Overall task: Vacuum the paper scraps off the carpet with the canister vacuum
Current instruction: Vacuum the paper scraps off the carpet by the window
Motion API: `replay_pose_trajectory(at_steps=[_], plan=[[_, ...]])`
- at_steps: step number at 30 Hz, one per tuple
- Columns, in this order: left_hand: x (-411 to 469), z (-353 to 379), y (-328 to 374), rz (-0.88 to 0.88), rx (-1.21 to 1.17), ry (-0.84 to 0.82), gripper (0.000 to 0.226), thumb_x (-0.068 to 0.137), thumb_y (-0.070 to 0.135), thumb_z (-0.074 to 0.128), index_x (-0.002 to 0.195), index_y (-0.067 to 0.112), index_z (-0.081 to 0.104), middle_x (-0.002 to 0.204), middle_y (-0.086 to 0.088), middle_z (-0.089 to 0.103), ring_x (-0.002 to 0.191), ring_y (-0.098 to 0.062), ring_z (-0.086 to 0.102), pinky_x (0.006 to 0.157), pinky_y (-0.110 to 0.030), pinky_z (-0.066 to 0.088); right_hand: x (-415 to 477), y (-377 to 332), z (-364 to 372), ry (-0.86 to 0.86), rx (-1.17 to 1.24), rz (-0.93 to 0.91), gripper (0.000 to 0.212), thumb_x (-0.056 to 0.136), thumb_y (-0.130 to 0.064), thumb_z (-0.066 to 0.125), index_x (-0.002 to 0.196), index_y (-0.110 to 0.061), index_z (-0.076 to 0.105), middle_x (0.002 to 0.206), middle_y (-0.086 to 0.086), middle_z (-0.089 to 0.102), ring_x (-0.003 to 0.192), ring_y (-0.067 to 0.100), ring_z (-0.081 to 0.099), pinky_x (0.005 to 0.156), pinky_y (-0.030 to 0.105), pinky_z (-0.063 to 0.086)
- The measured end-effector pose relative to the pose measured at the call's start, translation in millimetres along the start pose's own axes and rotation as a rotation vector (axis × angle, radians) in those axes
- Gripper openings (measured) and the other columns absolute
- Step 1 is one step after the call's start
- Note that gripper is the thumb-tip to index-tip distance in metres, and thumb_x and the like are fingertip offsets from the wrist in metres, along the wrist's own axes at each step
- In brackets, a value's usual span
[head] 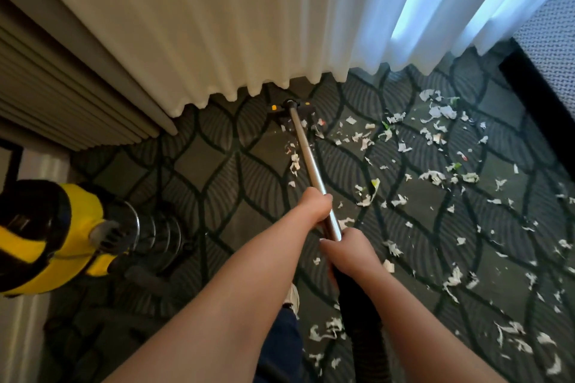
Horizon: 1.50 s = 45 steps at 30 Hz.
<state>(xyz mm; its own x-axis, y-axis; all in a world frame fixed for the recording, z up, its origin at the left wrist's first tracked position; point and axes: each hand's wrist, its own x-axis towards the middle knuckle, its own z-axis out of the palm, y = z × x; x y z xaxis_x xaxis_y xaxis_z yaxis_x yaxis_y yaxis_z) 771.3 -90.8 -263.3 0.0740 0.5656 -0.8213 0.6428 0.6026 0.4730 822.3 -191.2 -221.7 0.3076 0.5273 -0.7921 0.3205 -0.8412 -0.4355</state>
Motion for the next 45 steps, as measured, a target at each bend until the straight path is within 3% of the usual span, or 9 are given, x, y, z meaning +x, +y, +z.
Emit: replay_pose_trajectory(at_steps=[2,9,13,21,26,30,35,40,45], plan=[[28.9,-14.3,15.3,0.019,0.019,0.004,0.044,0.099,0.025,0.047,0.137,0.004,0.041,0.130,-0.015,0.054,0.114,-0.030,0.056,0.085,-0.034,0.050,27.2,-20.7,3.4,0.001,0.048,-0.004,0.016,0.083,-0.017,0.059,0.094,-0.006,0.058,0.070,0.007,0.064,0.040,0.013,0.058,0.036,0.017,0.039],[119.8,-41.6,43.4,0.050,0.044,0.029,0.043,0.099,0.028,0.046,0.137,0.006,0.040,0.131,-0.013,0.053,0.114,-0.029,0.056,0.089,-0.035,0.047,118.3,-65.0,17.5,0.045,0.082,-0.005,0.018,0.079,-0.021,0.062,0.092,-0.009,0.059,0.077,0.008,0.066,0.057,0.019,0.063,0.047,0.022,0.043],[153.3,-41.8,37.9,0.036,0.042,0.027,0.044,0.100,0.027,0.045,0.138,0.005,0.039,0.134,-0.014,0.051,0.118,-0.030,0.054,0.093,-0.037,0.046,150.3,-67.4,28.2,0.025,0.078,0.019,0.018,0.081,-0.019,0.062,0.095,-0.009,0.057,0.081,0.011,0.068,0.053,0.017,0.062,0.042,0.019,0.041],[172.3,-25.8,7.2,-0.051,0.026,-0.028,0.041,0.099,0.028,0.046,0.134,0.005,0.043,0.129,-0.016,0.054,0.113,-0.032,0.057,0.097,-0.044,0.050,162.4,-42.0,52.3,-0.001,0.043,0.053,0.027,0.069,-0.031,0.058,0.089,-0.012,0.056,0.081,0.011,0.067,0.072,0.029,0.069,0.068,0.043,0.061],[167.2,-27.4,9.4,-0.042,0.012,-0.003,0.042,0.100,0.027,0.045,0.134,0.003,0.043,0.129,-0.017,0.054,0.113,-0.033,0.057,0.092,-0.038,0.051,157.9,-45.3,49.4,0.002,0.043,0.049,0.023,0.070,-0.028,0.057,0.084,-0.010,0.055,0.076,0.009,0.065,0.067,0.029,0.066,0.062,0.034,0.054],[153.9,-22.7,7.8,-0.069,0.008,-0.024,0.041,0.099,0.026,0.045,0.134,0.004,0.043,0.128,-0.016,0.056,0.111,-0.032,0.058,0.091,-0.040,0.053,143.2,-41.4,43.3,-0.020,0.043,0.067,0.020,0.076,-0.024,0.058,0.088,-0.008,0.056,0.078,0.013,0.068,0.063,0.028,0.067,0.062,0.038,0.058],[131.1,-8.6,-0.7,-0.078,0.010,-0.035,0.042,0.099,0.025,0.046,0.136,0.005,0.044,0.128,-0.015,0.056,0.111,-0.031,0.059,0.094,-0.042,0.053,120.1,-26.2,35.2,-0.036,0.042,0.083,0.011,0.080,-0.015,0.055,0.087,-0.006,0.052,0.064,0.009,0.064,0.047,0.024,0.062,0.054,0.035,0.056],[105.0,1.5,-4.0,-0.082,-0.018,-0.019,0.041,0.096,0.022,0.046,0.134,0.005,0.046,0.126,-0.016,0.057,0.110,-0.034,0.058,0.092,-0.044,0.054,100.3,-15.7,27.7,-0.049,0.047,0.076,0.011,0.081,-0.015,0.056,0.084,-0.007,0.050,0.068,0.011,0.063,0.051,0.027,0.062,0.058,0.039,0.058],[80.6,26.1,-23.2,-0.084,-0.046,0.002,0.043,0.096,0.024,0.047,0.134,0.002,0.045,0.129,-0.017,0.056,0.112,-0.035,0.058,0.095,-0.043,0.052,77.9,13.5,23.4,-0.073,0.022,0.065,0.009,0.080,-0.014,0.055,0.082,-0.005,0.052,0.059,0.009,0.062,0.044,0.023,0.059,0.049,0.030,0.052]])
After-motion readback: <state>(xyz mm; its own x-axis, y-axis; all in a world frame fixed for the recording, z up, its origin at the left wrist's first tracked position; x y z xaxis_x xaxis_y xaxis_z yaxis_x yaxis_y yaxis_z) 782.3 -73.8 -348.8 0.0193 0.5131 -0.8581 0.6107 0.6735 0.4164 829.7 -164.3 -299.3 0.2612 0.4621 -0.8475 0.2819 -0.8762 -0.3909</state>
